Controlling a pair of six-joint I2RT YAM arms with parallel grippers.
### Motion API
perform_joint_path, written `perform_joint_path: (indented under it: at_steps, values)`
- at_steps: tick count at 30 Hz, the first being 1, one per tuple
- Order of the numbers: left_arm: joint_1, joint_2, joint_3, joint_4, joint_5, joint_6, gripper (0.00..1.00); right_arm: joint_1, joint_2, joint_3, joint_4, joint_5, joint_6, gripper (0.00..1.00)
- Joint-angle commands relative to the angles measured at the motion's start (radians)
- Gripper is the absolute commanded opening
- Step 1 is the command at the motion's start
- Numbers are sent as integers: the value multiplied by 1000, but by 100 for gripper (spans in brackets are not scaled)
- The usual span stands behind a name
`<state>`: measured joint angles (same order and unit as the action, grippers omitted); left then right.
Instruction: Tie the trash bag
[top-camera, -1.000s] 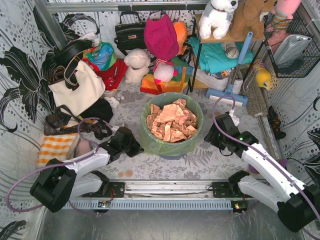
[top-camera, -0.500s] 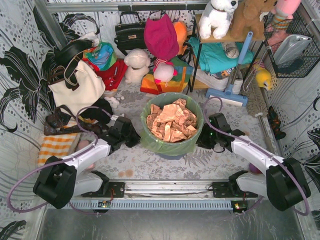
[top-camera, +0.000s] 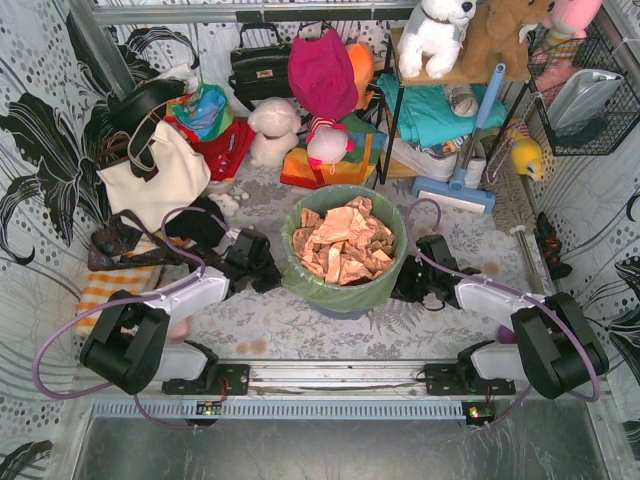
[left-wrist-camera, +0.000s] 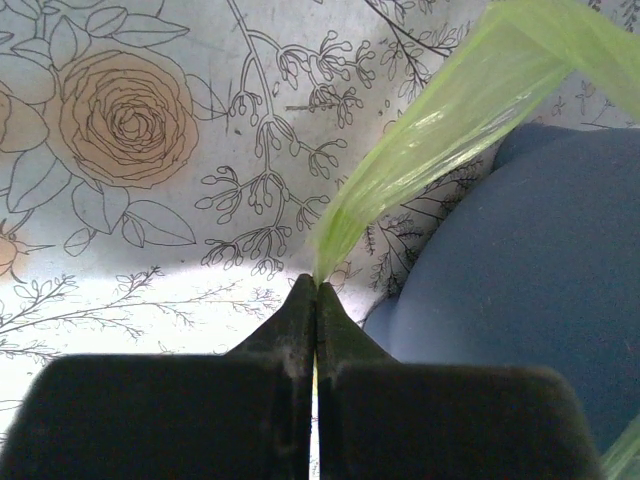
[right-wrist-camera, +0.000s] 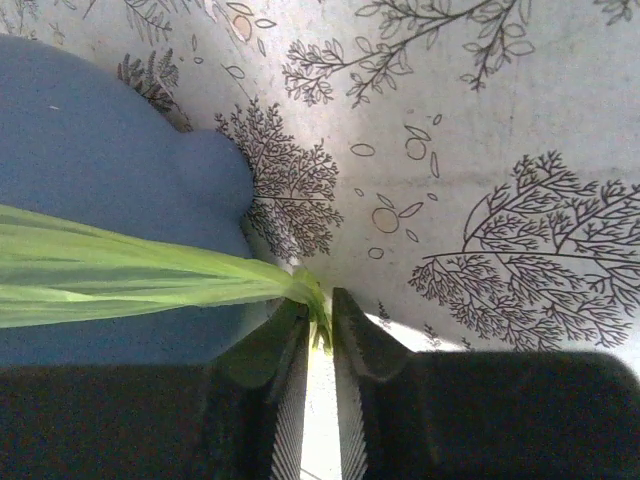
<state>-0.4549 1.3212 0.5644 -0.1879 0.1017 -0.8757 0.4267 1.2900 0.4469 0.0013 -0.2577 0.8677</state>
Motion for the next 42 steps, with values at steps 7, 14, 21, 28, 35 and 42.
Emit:
perform_joint_path:
  at_steps: [7,14,21,28,35,42]
  values:
    - [9,-61,49,-36,-34,27,0,-8,-195,-36,-92,98,-10,0]
    - [10,-203,90,-132,-91,27,0,-8,-457,53,-318,191,-17,0]
    - [9,-347,176,-237,-132,43,0,-9,-588,180,-429,200,-17,0]
    - [9,-482,225,-238,-120,65,0,-8,-683,323,-467,171,-23,0]
    - [9,-600,273,-165,-99,96,0,-8,-685,434,-400,135,-50,0]
    - [9,-589,379,-136,-14,141,0,-8,-661,497,-312,72,-56,0]
